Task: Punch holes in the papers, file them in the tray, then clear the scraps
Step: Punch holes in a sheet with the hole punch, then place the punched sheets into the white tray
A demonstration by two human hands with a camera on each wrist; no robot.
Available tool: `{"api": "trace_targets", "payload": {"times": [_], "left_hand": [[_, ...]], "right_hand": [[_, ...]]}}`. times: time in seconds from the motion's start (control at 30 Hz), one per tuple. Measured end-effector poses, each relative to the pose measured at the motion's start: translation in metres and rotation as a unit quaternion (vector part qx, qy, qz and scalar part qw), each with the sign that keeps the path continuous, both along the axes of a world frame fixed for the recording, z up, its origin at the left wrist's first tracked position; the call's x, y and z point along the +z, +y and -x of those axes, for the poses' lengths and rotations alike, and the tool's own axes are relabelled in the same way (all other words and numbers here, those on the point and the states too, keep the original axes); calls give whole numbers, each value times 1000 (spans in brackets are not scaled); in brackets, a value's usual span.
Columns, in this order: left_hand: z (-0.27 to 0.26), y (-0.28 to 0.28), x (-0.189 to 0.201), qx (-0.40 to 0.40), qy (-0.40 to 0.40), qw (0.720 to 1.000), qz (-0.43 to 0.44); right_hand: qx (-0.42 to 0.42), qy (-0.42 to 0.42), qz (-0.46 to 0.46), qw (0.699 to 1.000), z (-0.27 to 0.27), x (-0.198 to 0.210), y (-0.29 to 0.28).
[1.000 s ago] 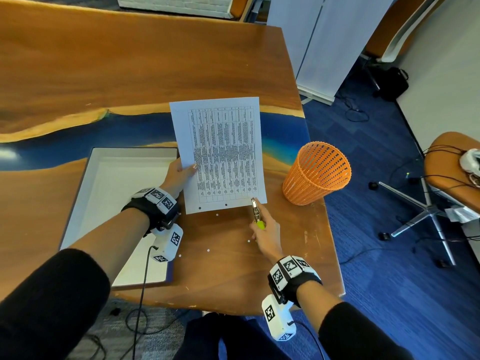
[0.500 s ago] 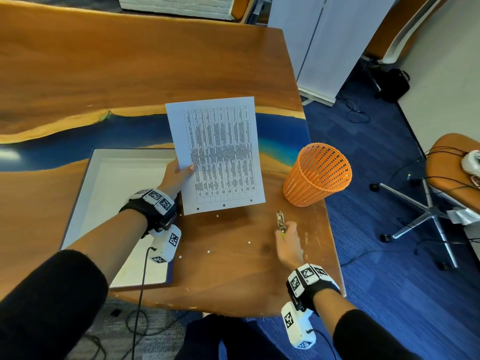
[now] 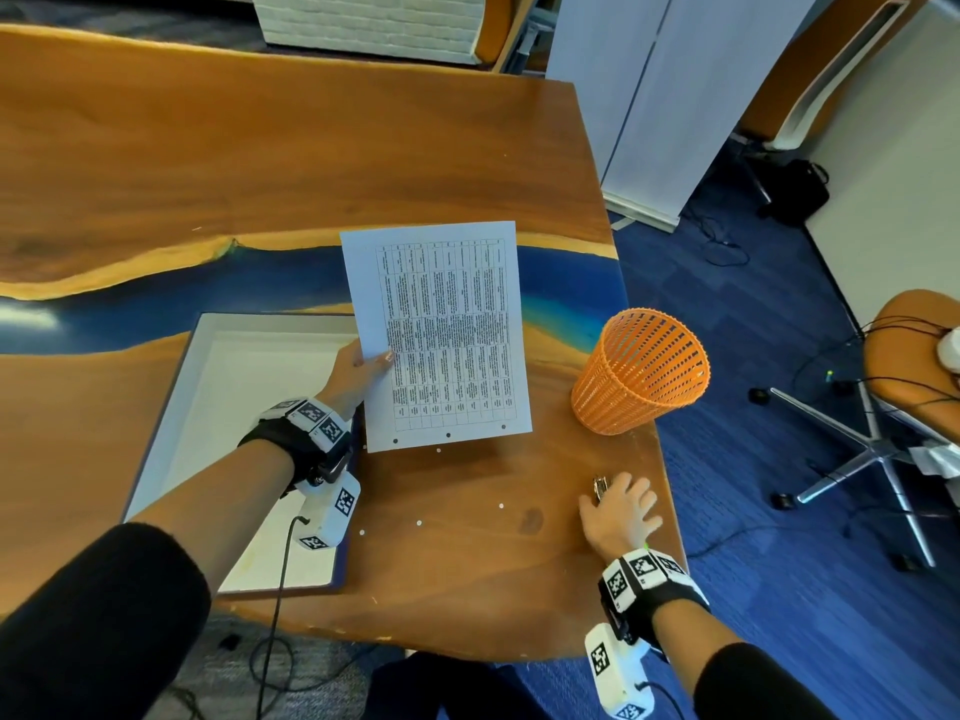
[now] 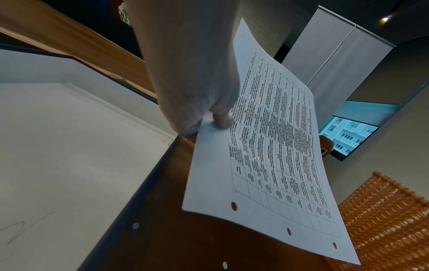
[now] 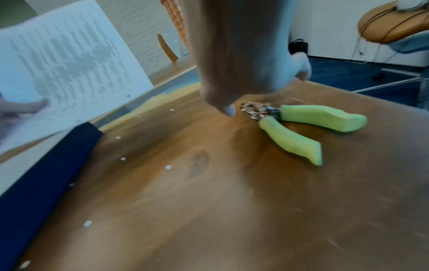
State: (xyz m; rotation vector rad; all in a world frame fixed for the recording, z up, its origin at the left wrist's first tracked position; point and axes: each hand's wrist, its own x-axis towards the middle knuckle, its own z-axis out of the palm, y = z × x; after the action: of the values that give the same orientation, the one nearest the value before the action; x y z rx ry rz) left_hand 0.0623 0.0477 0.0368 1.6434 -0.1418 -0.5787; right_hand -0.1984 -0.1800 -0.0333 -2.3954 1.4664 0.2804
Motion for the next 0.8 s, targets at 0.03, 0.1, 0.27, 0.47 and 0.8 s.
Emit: {"api": "trace_targets", "payload": {"times": [0.03,0.1,0.27,0.47,0.8], "left_hand": [[-1,1,1,-2,-1,1000,2],[-3,2,2,-8,0,1000,3],[-6,-3,8,-28,1,999,22],[-7,-22,13,-14,-21,998,55],[-2,-24,-17,-100,-62,993,-6]], "right_hand": [[28,-65,0,997,-11,9,1],[76,-243,-73,964,-37,27,4],[93,-437,-283,849,-114,78,10],[123,-529,-152,826,-155,111,0],[85,-457,-134,875,-132,55,-5]]}}
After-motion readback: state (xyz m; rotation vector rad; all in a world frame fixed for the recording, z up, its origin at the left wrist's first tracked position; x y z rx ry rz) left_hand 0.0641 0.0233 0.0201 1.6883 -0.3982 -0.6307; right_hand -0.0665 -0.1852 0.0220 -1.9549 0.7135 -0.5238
